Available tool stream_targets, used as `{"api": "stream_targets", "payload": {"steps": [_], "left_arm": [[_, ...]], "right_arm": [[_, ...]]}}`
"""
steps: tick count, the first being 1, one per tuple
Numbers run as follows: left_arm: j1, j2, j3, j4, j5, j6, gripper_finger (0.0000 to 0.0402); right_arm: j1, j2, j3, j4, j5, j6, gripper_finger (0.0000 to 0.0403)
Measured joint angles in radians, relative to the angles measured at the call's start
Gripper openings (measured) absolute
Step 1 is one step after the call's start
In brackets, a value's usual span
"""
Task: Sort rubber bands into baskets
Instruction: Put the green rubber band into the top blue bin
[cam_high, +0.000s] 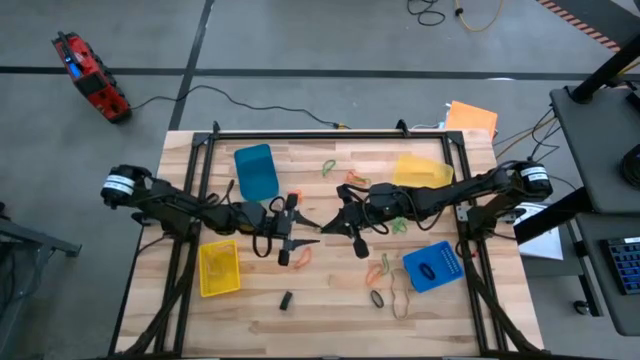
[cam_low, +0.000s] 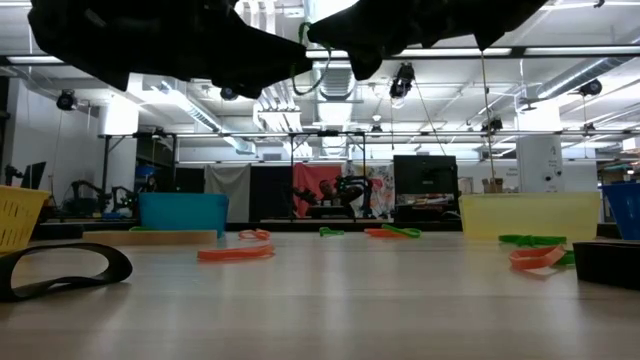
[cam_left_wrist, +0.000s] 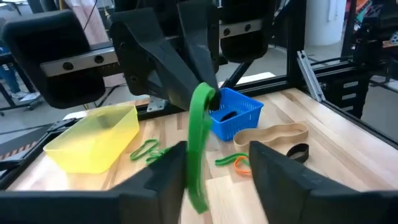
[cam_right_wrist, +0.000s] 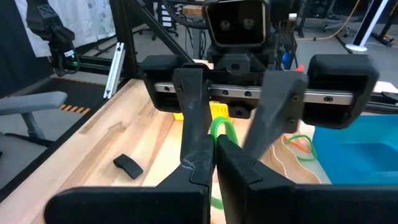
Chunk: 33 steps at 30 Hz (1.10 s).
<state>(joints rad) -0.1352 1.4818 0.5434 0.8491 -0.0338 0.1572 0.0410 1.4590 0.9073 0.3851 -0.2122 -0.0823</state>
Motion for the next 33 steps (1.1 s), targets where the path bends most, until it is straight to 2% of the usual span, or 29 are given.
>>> {"api": "stream_targets", "payload": {"steps": [5, 7, 11, 14, 17, 21, 27, 33], "left_arm": [[0.0, 0.0, 0.0, -0.003, 0.0, -0.009, 0.0032], [0.002, 0.0, 0.0, -0.004, 0.0, -0.013, 0.0011], [0.002, -0.001, 0.0, -0.007, 0.0, -0.014, 0.0003], [0.003, -0.006, 0.0, -0.012, -0.004, -0.02, 0.0001], [0.01, -0.021, 0.0, -0.034, -0.012, -0.03, 0.0], [0.022, -0.07, 0.0, -0.127, -0.086, -0.044, 0.0], [0.096, -0.227, 0.0, -0.431, -0.251, -0.103, 0.0], [0.255, -0.411, 0.002, -0.804, -0.372, -0.191, 0.0]], "right_arm": [[0.0, 0.0, 0.0, 0.0, 0.003, -0.001, 0.0009], [0.0, 0.0, 0.0, -0.002, 0.016, -0.001, 0.0009], [0.0, -0.004, 0.0, -0.024, 0.084, 0.008, 0.0011], [-0.001, -0.012, 0.0, -0.053, 0.088, 0.02, 0.0029], [0.0, -0.019, 0.0, -0.066, 0.091, 0.049, 0.0069], [0.0, -0.035, 0.0, -0.091, 0.153, 0.063, 0.013], [0.0, -0.077, 0.0, -0.19, 0.308, 0.095, 0.0194], [0.0, -0.076, 0.0, -0.232, 0.329, 0.116, 0.0215]]}}
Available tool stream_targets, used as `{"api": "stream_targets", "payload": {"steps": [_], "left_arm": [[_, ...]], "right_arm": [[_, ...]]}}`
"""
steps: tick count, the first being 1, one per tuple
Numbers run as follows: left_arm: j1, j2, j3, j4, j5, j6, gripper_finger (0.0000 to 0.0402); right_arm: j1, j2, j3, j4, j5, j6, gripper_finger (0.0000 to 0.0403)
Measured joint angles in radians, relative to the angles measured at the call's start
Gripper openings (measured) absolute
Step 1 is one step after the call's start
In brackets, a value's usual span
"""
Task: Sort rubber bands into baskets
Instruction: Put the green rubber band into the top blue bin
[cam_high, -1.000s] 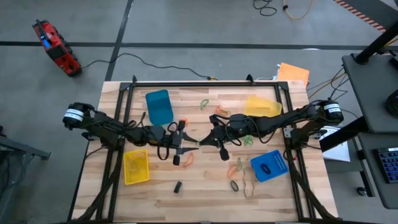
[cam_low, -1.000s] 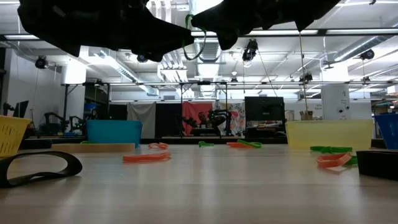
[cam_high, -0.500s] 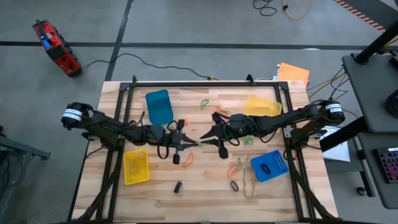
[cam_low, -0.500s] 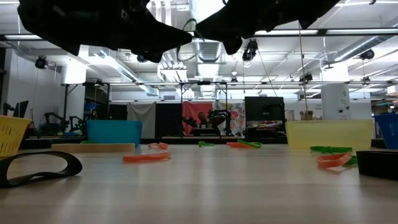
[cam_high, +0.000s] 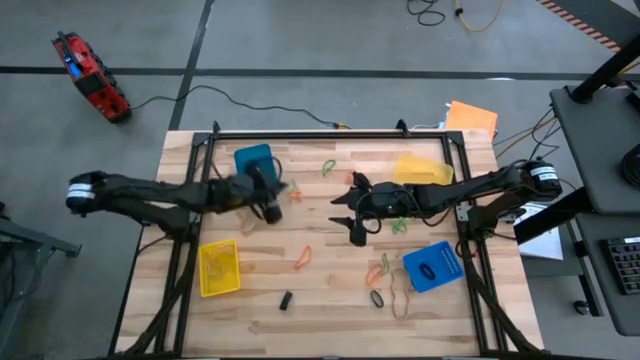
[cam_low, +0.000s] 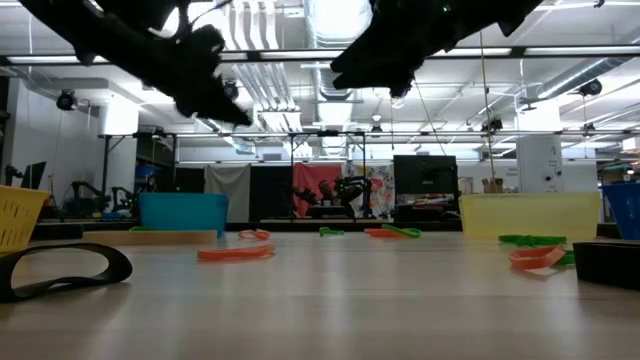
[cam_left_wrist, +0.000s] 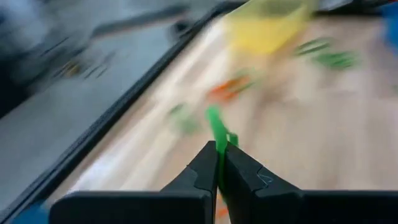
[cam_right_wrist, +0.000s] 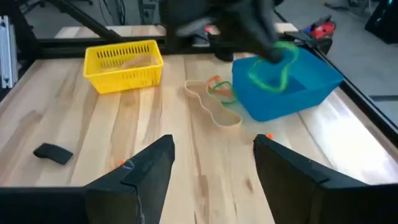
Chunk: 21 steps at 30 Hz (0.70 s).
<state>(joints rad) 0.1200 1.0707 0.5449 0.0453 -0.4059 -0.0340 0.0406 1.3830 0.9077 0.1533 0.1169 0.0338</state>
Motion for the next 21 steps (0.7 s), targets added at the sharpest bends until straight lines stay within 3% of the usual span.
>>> {"api": "stream_targets", "payload": {"steps": [6, 11, 21], "left_arm": [[0.244, -0.101, 0.035, -0.371, -0.024, -0.115, 0.0], [0.391, -0.09, 0.079, -0.494, 0.09, -0.147, 0.0], [0.441, 0.039, 0.146, -0.568, 0.12, -0.079, 0.0]], "right_arm": [[0.0, 0.031, 0.0, -0.005, 0.015, 0.0, 0.0217], [0.0, 0.04, 0.0, 0.0, 0.017, 0.0, 0.0217], [0.0, 0.04, 0.0, -0.007, 0.018, 0.01, 0.0217]]}}
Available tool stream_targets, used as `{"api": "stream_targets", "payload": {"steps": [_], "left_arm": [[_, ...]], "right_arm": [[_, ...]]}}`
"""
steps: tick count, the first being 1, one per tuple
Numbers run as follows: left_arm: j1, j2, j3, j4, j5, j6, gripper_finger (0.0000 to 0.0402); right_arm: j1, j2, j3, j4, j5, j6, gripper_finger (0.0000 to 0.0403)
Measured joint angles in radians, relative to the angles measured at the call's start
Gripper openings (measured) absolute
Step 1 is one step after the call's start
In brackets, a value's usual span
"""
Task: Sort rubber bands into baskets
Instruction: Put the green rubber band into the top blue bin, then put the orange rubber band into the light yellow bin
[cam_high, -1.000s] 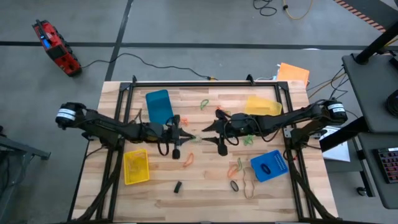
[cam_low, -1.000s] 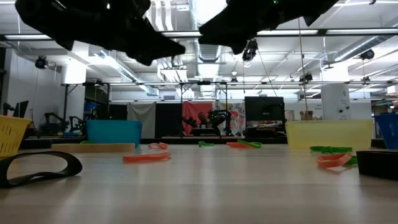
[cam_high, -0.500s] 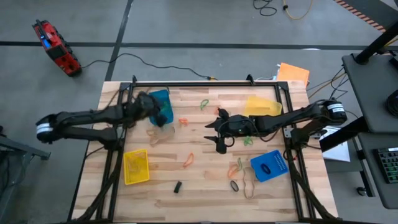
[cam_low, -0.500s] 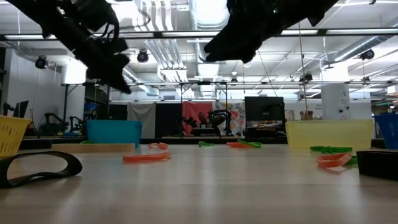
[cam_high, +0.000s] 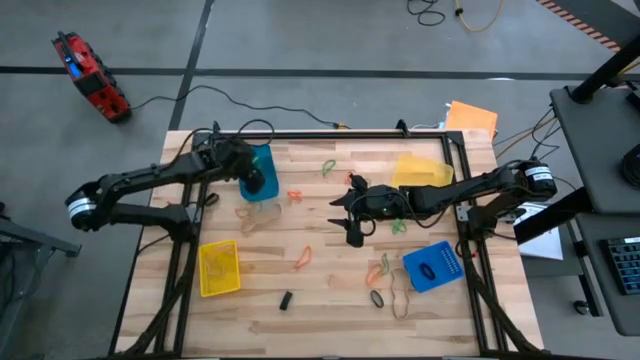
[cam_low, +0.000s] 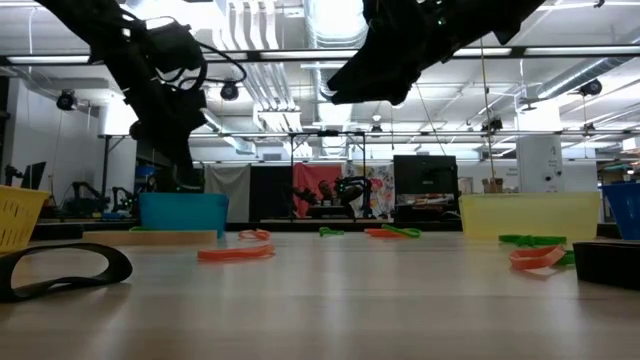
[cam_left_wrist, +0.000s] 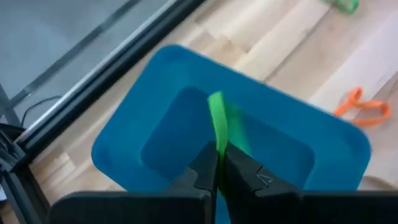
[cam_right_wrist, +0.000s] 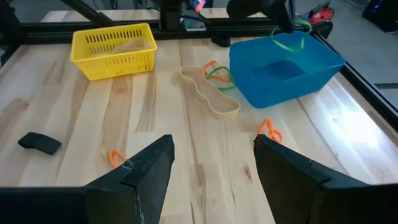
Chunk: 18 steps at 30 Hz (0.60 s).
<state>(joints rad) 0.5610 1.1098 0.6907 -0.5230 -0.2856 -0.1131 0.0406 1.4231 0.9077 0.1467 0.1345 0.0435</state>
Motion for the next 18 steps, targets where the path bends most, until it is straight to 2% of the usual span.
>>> {"api": "stream_targets", "payload": {"steps": [8, 18], "left_arm": [[-0.001, 0.085, 0.016, -0.016, -0.015, -0.011, 0.0011], [-0.001, 0.128, 0.023, -0.012, -0.047, -0.011, 0.0106]], "right_arm": [[0.0, 0.0, 0.0, -0.007, 0.001, 0.001, 0.0217], [0.0, 0.0, 0.0, -0.017, 0.001, 0.011, 0.0217]]}}
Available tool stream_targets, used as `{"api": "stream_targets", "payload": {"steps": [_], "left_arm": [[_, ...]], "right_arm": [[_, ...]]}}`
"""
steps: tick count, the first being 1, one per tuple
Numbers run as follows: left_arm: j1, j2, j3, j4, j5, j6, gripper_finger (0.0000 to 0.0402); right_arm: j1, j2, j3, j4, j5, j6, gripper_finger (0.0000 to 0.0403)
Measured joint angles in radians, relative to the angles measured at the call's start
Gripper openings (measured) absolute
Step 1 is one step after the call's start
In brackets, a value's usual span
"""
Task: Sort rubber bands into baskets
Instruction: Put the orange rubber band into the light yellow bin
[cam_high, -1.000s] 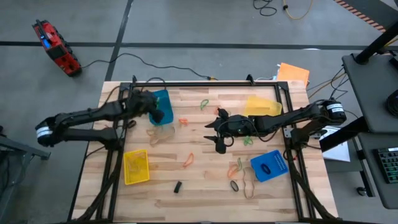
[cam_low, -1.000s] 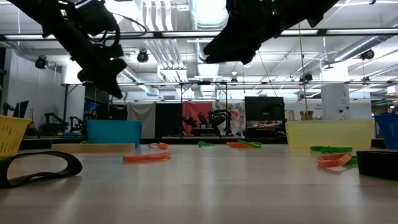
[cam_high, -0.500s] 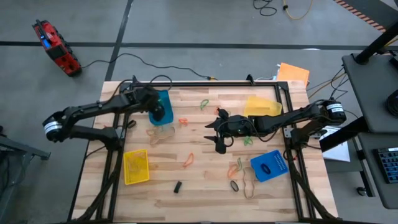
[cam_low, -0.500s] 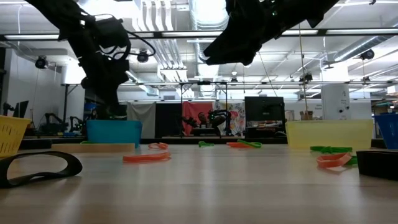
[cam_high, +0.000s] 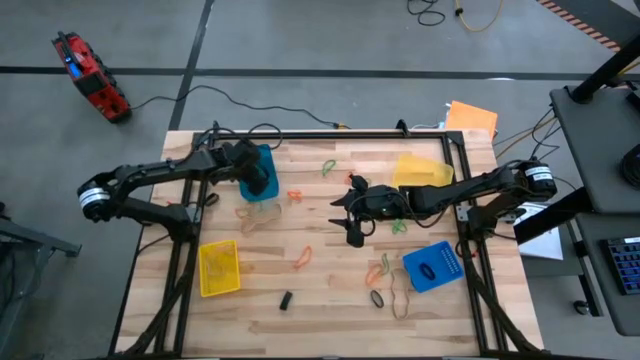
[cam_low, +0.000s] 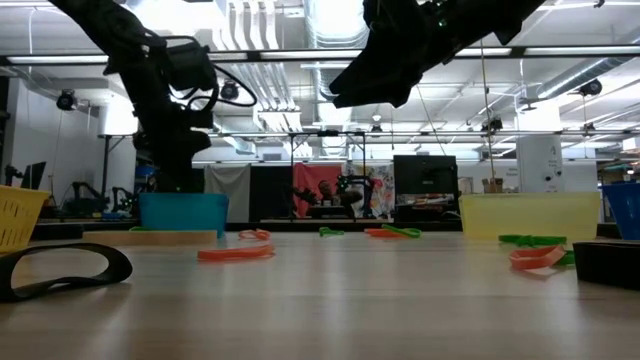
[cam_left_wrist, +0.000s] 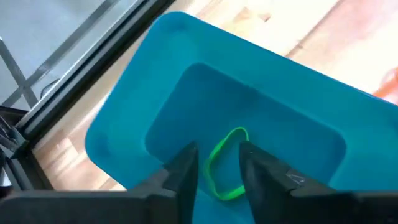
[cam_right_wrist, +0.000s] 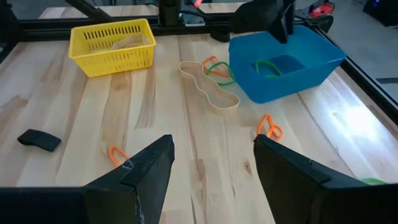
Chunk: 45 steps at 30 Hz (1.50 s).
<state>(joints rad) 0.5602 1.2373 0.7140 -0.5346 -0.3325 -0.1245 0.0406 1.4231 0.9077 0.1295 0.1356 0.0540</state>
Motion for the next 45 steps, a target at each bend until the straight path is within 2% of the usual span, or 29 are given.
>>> {"api": "stream_targets", "payload": {"steps": [4, 8, 12, 14, 16, 22, 28, 36, 41, 45], "left_arm": [[-0.001, -0.016, 0.014, 0.0, 0.007, 0.007, 0.0139], [-0.031, -0.053, 0.023, 0.017, 0.049, 0.013, 0.0154], [-0.116, -0.121, -0.022, 0.179, 0.187, 0.035, 0.0155], [-0.178, -0.153, -0.06, 0.277, 0.278, 0.045, 0.0155], [-0.245, -0.187, -0.095, 0.382, 0.321, 0.046, 0.0155], [-0.444, -0.256, -0.182, 0.565, 0.317, 0.072, 0.0149], [-0.567, -0.281, -0.245, 0.718, 0.316, 0.082, 0.014], [-0.588, -0.291, -0.246, 0.721, 0.315, 0.076, 0.0131], [-0.589, -0.306, -0.186, 0.621, 0.29, 0.075, 0.013], [-0.589, -0.332, -0.113, 0.465, 0.241, 0.079, 0.0129]], "right_arm": [[0.0, 0.0, 0.0, -0.002, 0.009, 0.001, 0.0217], [-0.002, 0.0, 0.0, -0.035, 0.091, 0.025, 0.0217], [-0.016, 0.0, -0.001, -0.098, 0.179, 0.07, 0.0217], [-0.026, 0.0, -0.001, -0.123, 0.189, 0.098, 0.0217], [-0.036, 0.0, -0.001, -0.135, 0.19, 0.126, 0.0217], [-0.069, 0.0, -0.001, -0.153, 0.189, 0.227, 0.0216], [-0.11, 0.0, 0.002, -0.198, 0.189, 0.35, 0.0216], [-0.186, 0.0, 0.108, -0.424, 0.189, 0.394, 0.0216], [-0.22, 0.018, 0.155, -0.473, 0.188, 0.394, 0.0216], [-0.244, 0.09, 0.2, -0.502, 0.189, 0.385, 0.0216]]}}
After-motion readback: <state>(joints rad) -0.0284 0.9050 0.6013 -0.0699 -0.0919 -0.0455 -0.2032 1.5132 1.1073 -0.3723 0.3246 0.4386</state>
